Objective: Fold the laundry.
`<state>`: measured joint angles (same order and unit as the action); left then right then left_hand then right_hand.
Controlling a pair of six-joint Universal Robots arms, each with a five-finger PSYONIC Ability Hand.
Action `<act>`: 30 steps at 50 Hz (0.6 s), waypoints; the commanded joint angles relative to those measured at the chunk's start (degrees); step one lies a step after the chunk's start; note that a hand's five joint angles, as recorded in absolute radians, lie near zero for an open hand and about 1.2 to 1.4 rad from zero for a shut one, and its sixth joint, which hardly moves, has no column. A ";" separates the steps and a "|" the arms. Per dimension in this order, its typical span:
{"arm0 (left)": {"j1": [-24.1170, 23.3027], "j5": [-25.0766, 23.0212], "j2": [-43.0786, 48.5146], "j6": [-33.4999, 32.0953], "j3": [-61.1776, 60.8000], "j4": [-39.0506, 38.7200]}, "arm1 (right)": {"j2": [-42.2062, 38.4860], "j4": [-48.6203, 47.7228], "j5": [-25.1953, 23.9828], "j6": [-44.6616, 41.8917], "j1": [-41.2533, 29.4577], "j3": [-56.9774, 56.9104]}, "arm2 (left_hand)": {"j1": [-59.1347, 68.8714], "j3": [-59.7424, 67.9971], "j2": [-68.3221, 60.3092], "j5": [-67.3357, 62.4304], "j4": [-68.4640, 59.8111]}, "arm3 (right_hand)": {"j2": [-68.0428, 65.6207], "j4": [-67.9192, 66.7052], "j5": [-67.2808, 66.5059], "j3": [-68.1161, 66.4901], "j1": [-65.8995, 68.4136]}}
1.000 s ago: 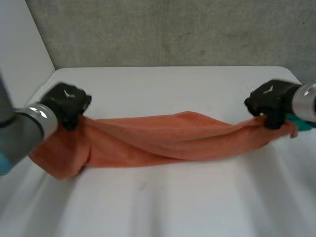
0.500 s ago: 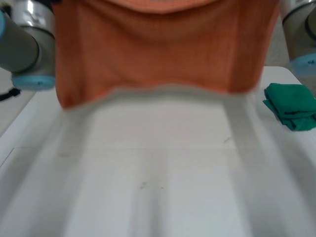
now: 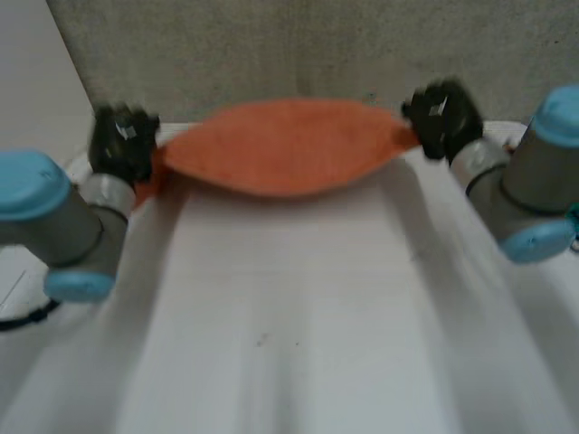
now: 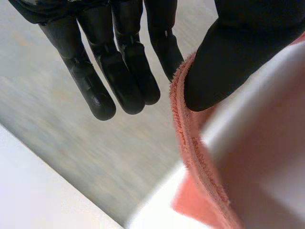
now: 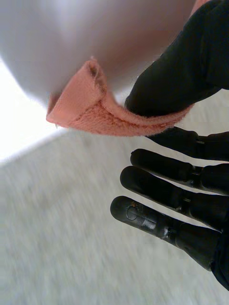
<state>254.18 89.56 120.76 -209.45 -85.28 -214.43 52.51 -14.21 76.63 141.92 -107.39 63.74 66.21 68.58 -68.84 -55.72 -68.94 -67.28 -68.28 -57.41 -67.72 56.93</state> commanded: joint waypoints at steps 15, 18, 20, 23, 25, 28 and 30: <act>2.81 -1.14 -5.35 -8.52 -16.31 11.40 | 8.21 26.95 -0.78 -8.76 3.49 17.64 | 13.79 11.42 -11.16 -14.28 -11.06 | -12.73 -11.72 -12.59 -12.28 23.07; 2.99 -1.14 -8.69 -8.79 -18.42 14.38 | 9.89 29.85 -0.78 -9.38 4.73 20.81 | 13.79 11.42 -11.16 -14.28 -11.06 | -12.73 -11.72 -12.59 -12.28 23.07; 2.99 -1.14 -10.10 -8.96 -19.04 16.76 | 10.85 31.60 -0.87 -9.99 5.08 22.56 | 13.79 11.42 -11.16 -14.28 -11.06 | -12.73 -11.72 -12.59 -12.28 23.07; 2.99 -1.14 -12.21 -10.19 -19.75 22.82 | 12.26 32.84 -0.52 -10.69 5.52 24.58 | 13.79 11.42 -11.16 -14.28 -11.06 | -12.73 -11.72 -12.59 -12.28 23.07; 2.90 -1.23 -13.18 -11.68 -19.75 26.76 | 12.88 32.76 -0.60 -10.79 5.69 25.64 | 13.79 11.42 -11.16 -14.28 -11.06 | -12.73 -11.72 -12.59 -12.28 23.07; 2.99 -1.31 -13.53 -11.86 -19.75 28.28 | 13.67 31.53 -0.95 -10.70 6.22 26.61 | 13.79 11.42 -11.16 -14.28 -11.06 | -12.73 -11.72 -12.59 -12.28 23.07; 3.25 -2.28 -13.18 -11.69 -19.31 27.06 | 13.67 30.22 -1.04 -10.61 6.66 26.70 | 0.44 -1.93 2.19 -0.93 2.29 | -12.73 -11.72 -12.59 -12.28 23.07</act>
<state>257.24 88.36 108.20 -220.05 -105.10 -190.94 65.24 18.40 75.93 131.33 -101.63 88.95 66.20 68.58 -68.82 -55.72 -68.94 -67.28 -68.28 -57.43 -67.72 56.93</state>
